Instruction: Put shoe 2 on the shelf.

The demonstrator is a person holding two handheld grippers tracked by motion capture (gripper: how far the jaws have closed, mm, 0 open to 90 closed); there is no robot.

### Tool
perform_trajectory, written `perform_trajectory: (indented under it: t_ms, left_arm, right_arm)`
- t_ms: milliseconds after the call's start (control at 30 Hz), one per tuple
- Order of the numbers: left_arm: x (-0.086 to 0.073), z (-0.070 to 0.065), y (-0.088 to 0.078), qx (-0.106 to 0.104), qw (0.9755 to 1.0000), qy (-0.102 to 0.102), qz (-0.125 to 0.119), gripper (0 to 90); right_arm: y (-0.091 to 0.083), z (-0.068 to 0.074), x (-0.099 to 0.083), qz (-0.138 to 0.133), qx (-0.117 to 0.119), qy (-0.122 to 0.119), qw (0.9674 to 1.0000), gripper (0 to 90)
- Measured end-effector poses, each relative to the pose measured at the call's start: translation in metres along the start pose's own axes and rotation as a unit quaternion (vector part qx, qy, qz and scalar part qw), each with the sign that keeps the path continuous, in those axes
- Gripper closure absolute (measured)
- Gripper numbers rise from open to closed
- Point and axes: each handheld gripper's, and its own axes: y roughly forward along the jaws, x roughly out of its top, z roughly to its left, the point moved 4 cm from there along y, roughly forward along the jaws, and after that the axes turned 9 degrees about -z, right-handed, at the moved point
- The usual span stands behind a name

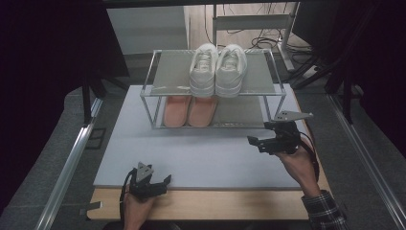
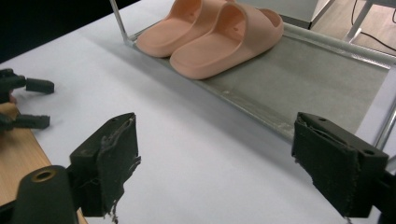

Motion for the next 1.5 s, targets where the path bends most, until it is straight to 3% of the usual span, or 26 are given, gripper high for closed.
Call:
perform_trajectory:
  t_ms: [900,1500]
  left_arm:
    - [0.000,0.000,0.000,0.000,1.0000,0.000,0.001,12.8]
    - [0.000,0.000,0.000,0.001,1.0000,0.000,0.001,12.9]
  right_arm:
    - [-0.022,0.003,-0.046,0.033,-0.025,-0.022,0.9989,4.8]
    - [-0.014,0.008,-0.089,0.047,-0.031,-0.033,0.9979,3.6]
